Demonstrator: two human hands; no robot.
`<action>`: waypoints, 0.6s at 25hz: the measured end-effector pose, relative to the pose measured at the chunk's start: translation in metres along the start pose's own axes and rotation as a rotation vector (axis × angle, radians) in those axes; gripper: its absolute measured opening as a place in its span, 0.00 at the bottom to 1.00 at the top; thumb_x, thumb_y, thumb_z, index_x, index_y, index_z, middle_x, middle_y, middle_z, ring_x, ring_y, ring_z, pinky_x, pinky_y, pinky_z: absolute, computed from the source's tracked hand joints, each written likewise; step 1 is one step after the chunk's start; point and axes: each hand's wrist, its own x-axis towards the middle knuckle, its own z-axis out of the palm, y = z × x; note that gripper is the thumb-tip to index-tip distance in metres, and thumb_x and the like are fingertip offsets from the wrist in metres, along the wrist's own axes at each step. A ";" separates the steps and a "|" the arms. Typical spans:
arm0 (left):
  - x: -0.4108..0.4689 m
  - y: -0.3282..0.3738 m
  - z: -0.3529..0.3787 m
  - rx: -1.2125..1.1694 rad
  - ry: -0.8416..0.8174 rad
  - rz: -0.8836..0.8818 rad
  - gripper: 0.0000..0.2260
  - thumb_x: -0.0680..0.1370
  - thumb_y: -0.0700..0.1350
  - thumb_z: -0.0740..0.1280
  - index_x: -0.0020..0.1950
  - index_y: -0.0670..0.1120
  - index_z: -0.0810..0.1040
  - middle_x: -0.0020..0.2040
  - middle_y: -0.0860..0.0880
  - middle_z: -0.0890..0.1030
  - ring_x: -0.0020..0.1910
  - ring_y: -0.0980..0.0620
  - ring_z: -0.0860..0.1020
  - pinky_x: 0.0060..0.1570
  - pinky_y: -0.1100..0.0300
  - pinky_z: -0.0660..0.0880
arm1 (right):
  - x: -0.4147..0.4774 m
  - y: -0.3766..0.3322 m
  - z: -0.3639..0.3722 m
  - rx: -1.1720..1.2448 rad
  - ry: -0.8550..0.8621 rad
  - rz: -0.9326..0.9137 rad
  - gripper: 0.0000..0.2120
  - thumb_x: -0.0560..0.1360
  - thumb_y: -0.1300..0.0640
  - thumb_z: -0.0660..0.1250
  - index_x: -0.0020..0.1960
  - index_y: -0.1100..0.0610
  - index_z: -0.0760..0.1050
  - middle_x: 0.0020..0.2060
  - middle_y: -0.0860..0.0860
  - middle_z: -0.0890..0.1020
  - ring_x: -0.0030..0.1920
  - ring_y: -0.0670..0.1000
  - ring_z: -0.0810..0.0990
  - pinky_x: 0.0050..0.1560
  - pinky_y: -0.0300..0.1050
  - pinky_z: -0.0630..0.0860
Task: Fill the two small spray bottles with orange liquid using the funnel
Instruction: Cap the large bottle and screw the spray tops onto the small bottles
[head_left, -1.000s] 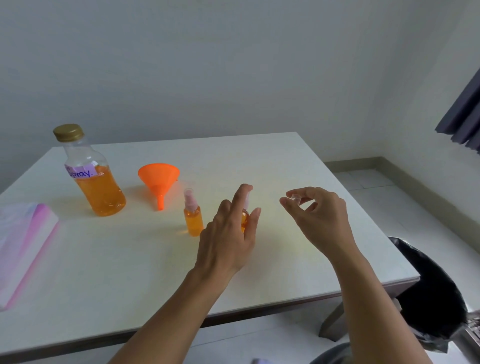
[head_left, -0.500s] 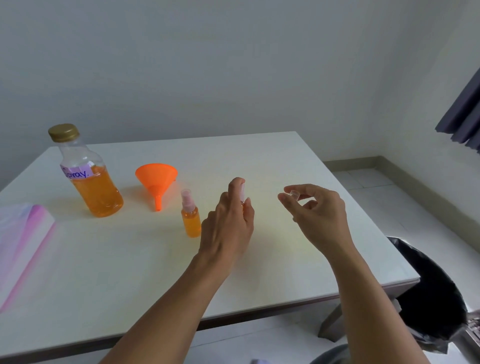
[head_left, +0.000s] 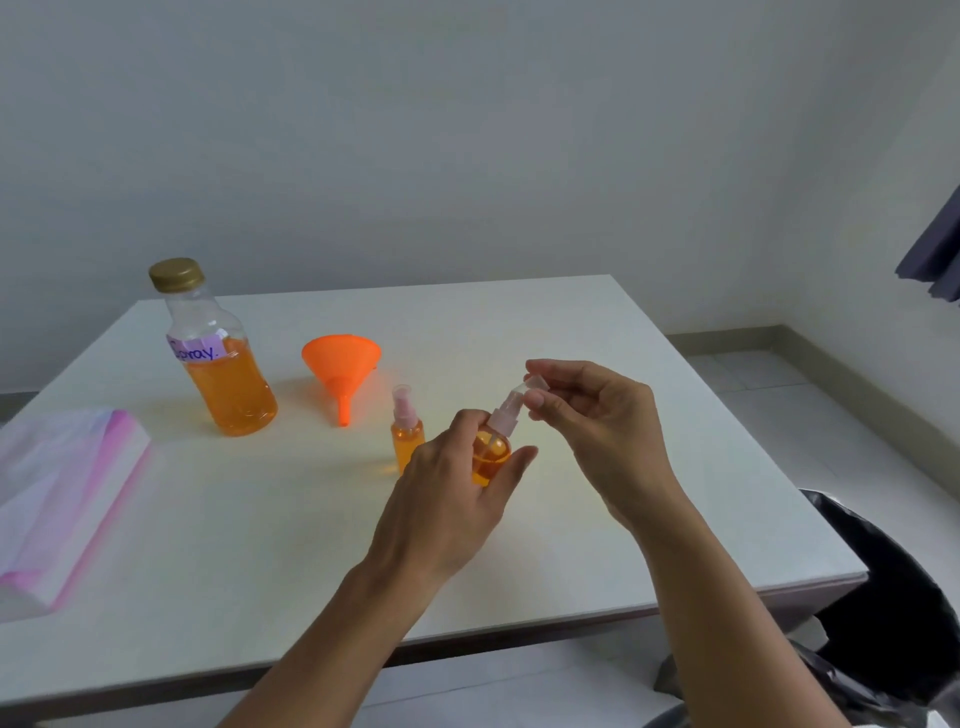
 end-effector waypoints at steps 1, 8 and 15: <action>-0.001 -0.001 -0.003 0.004 -0.003 0.005 0.21 0.75 0.67 0.61 0.59 0.53 0.71 0.39 0.58 0.74 0.35 0.56 0.77 0.32 0.70 0.69 | 0.000 0.001 0.003 -0.027 -0.028 -0.017 0.11 0.75 0.64 0.74 0.55 0.52 0.85 0.45 0.48 0.88 0.45 0.50 0.87 0.49 0.39 0.83; -0.014 -0.026 -0.023 0.044 0.032 -0.034 0.14 0.76 0.62 0.66 0.49 0.53 0.73 0.35 0.54 0.78 0.33 0.54 0.78 0.31 0.63 0.77 | -0.006 0.008 0.034 -0.183 -0.116 -0.111 0.16 0.76 0.73 0.70 0.51 0.53 0.87 0.40 0.50 0.87 0.37 0.48 0.82 0.42 0.39 0.80; -0.042 -0.054 -0.052 0.083 0.040 -0.043 0.15 0.75 0.61 0.66 0.56 0.54 0.73 0.39 0.58 0.77 0.36 0.55 0.79 0.39 0.66 0.80 | -0.017 0.000 0.070 -0.363 -0.245 -0.204 0.14 0.76 0.67 0.73 0.54 0.50 0.87 0.39 0.40 0.86 0.42 0.45 0.85 0.45 0.36 0.80</action>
